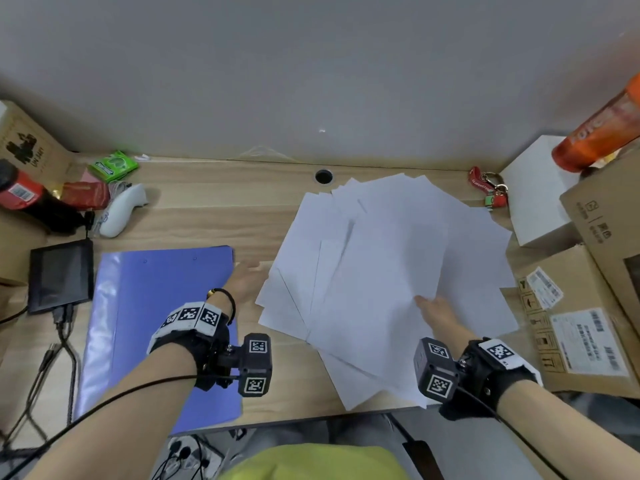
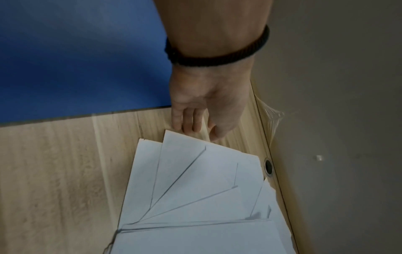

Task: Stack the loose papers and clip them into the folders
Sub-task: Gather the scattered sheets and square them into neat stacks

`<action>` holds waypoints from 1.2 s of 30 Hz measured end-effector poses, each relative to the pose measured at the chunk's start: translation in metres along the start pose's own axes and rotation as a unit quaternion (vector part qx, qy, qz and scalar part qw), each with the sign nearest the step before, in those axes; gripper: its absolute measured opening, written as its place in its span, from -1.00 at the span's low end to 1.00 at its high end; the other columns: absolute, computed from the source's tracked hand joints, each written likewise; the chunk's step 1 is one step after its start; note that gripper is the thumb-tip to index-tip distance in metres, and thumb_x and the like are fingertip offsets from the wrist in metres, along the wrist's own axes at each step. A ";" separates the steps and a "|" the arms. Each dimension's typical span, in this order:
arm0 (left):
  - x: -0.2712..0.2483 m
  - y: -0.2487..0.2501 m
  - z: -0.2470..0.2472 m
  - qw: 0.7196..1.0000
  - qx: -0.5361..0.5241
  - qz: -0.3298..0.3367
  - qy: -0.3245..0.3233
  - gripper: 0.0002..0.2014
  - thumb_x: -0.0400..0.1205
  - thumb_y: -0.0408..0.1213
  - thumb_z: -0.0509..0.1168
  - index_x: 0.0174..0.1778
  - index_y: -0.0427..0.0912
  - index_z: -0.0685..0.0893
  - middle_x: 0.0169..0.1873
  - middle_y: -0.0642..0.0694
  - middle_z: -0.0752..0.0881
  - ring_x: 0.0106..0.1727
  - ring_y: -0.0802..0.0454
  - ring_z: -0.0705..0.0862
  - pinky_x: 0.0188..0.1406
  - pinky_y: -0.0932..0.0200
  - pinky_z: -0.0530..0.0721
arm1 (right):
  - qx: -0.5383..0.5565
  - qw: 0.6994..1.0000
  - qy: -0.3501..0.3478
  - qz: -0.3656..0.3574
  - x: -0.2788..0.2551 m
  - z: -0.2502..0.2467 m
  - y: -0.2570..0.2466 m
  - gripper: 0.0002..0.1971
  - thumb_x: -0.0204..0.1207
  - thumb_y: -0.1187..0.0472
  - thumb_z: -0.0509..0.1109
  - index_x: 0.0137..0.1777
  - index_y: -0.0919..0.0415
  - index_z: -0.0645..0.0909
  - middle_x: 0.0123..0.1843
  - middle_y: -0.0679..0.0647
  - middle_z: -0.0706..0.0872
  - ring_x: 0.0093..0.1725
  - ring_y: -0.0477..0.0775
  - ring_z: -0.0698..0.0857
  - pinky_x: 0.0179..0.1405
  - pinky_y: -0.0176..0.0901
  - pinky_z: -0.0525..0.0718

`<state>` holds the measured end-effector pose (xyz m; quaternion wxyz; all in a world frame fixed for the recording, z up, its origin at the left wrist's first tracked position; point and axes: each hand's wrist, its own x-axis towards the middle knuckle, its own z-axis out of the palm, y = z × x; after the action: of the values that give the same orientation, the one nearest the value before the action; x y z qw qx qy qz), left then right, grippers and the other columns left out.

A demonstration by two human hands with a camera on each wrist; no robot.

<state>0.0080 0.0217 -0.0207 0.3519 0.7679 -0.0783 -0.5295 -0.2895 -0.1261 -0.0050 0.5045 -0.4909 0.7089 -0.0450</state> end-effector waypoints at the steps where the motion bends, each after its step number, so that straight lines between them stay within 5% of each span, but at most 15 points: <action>1: 0.003 0.000 0.003 1.000 0.002 -0.002 -0.001 -0.42 0.68 -0.30 0.26 0.62 -0.19 0.23 0.46 -0.24 0.48 0.34 -0.15 0.56 0.18 0.10 0.52 | -0.001 1.000 -0.006 0.014 0.001 -0.002 0.002 -0.60 0.70 0.31 0.14 0.48 0.47 0.35 0.16 0.16 0.53 0.07 0.14 0.51 -0.05 -0.16 0.38; 4: 0.011 0.007 0.013 1.000 0.027 -0.003 0.003 -0.42 0.66 -0.30 0.28 0.61 -0.18 0.25 0.31 -0.23 0.56 0.17 -0.10 0.59 0.10 0.14 0.55 | -0.003 0.999 -0.024 0.038 0.005 -0.001 0.002 -0.59 0.71 0.30 0.13 0.50 0.47 0.31 0.28 0.22 0.52 0.34 0.32 0.53 0.03 -0.15 0.40; 6: 0.013 0.013 0.022 0.999 0.037 -0.002 0.005 -0.40 0.65 -0.31 0.30 0.60 -0.21 0.24 0.20 -0.26 0.60 0.03 -0.10 0.61 -0.05 0.16 0.55 | -0.001 0.998 -0.038 0.053 0.011 0.002 0.003 -0.60 0.70 0.30 0.16 0.48 0.48 0.34 0.28 0.15 0.53 0.26 0.27 0.56 0.02 -0.15 0.39; 9: 0.015 0.013 0.035 0.998 0.055 -0.003 0.006 -0.40 0.65 -0.35 0.31 0.58 -0.27 0.23 0.25 -0.27 0.59 0.17 -0.21 0.62 -0.04 0.14 0.53 | 0.018 0.996 -0.051 0.064 0.021 0.005 0.009 -0.63 0.69 0.33 0.18 0.45 0.49 0.39 0.25 0.26 0.58 0.11 0.15 0.53 0.02 -0.14 0.39; 13: 0.014 0.015 0.045 0.999 0.053 0.009 0.008 -0.92 0.64 -0.50 0.29 -0.05 -0.25 0.56 0.01 -0.19 0.66 -0.04 -0.09 0.63 -0.26 0.28 0.66 | 0.041 0.994 -0.061 0.077 0.027 0.002 0.011 -0.64 0.67 0.38 0.21 0.43 0.48 0.39 0.28 0.14 0.55 0.33 0.26 0.55 0.13 -0.04 0.47; 17: 0.022 0.011 0.048 0.998 0.052 0.016 -0.005 -0.64 0.60 -0.36 0.39 0.31 -0.30 0.59 0.22 -0.21 0.70 0.18 -0.18 0.68 0.10 0.04 0.63 | 0.065 0.991 -0.087 0.076 0.024 -0.002 0.013 -0.74 0.66 0.37 0.22 0.32 0.36 0.47 0.03 0.15 0.65 0.10 0.19 0.60 0.14 0.00 0.53; 20: 0.027 0.011 0.053 0.997 0.074 0.038 0.006 -0.57 0.57 -0.26 0.42 0.37 -0.20 0.57 0.22 -0.12 0.70 0.22 -0.14 0.68 0.27 -0.08 0.63 | 0.076 0.989 -0.097 0.076 0.025 -0.005 0.014 -0.76 0.67 0.34 0.22 0.31 0.29 0.48 0.05 0.13 0.62 0.07 0.16 0.59 0.26 0.09 0.53; 24: 0.026 0.016 0.063 0.995 0.077 0.064 0.020 -0.57 0.59 -0.21 0.40 0.38 -0.17 0.56 0.23 -0.08 0.70 0.24 -0.10 0.66 0.31 -0.07 0.61 | 0.086 0.987 -0.113 0.075 0.024 -0.007 0.009 -0.84 0.67 0.34 0.21 0.20 0.25 0.51 -0.08 0.11 0.67 -0.10 0.13 0.64 -0.07 -0.03 0.60; 26: 0.019 0.023 0.067 0.993 0.063 0.093 0.033 -0.71 0.62 -0.18 0.37 0.23 -0.18 0.62 0.12 -0.01 0.71 0.14 0.00 0.68 0.17 0.08 0.64 | 0.078 0.988 -0.113 0.074 0.021 -0.008 0.005 -0.86 0.67 0.33 0.22 0.14 0.29 0.57 -0.12 0.10 0.69 -0.13 0.13 0.66 -0.07 0.00 0.63; 29: 0.007 0.036 0.070 0.990 0.040 0.134 0.013 -0.84 0.65 -0.17 0.35 0.11 -0.07 0.63 -0.09 0.14 0.70 -0.12 0.29 0.65 -0.26 0.44 0.54 | 0.063 0.990 -0.103 0.077 0.025 -0.006 0.006 -0.75 0.64 0.26 0.26 0.26 0.32 0.54 0.02 0.17 0.72 0.10 0.28 0.69 0.31 0.23 0.57; 33: -0.013 0.058 0.071 0.984 0.024 0.174 -0.028 -0.84 0.62 -0.10 0.39 -0.10 -0.12 0.75 -0.33 0.19 0.74 -0.30 0.26 0.69 -0.48 0.55 0.51 | 0.060 0.993 -0.076 0.071 0.021 0.001 -0.003 -0.78 0.68 0.26 0.20 0.28 0.28 0.45 0.12 0.21 0.62 0.11 0.21 0.63 0.06 -0.06 0.57; 36: -0.033 0.075 0.074 0.979 0.022 0.200 -0.038 -0.60 0.62 -0.10 0.38 -0.52 0.01 0.43 -0.76 0.24 0.38 -0.70 0.29 0.36 -0.68 0.52 0.26 | 0.033 0.997 -0.051 0.055 0.017 0.004 -0.003 -0.74 0.69 0.30 0.13 0.33 0.33 0.44 0.24 0.25 0.63 0.14 0.21 0.63 0.10 -0.04 0.55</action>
<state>-0.0517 -0.0511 0.0370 0.4304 0.7238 -0.2554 -0.4750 -0.2846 -0.1386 -0.0167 0.5573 -0.4358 0.7066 -0.0155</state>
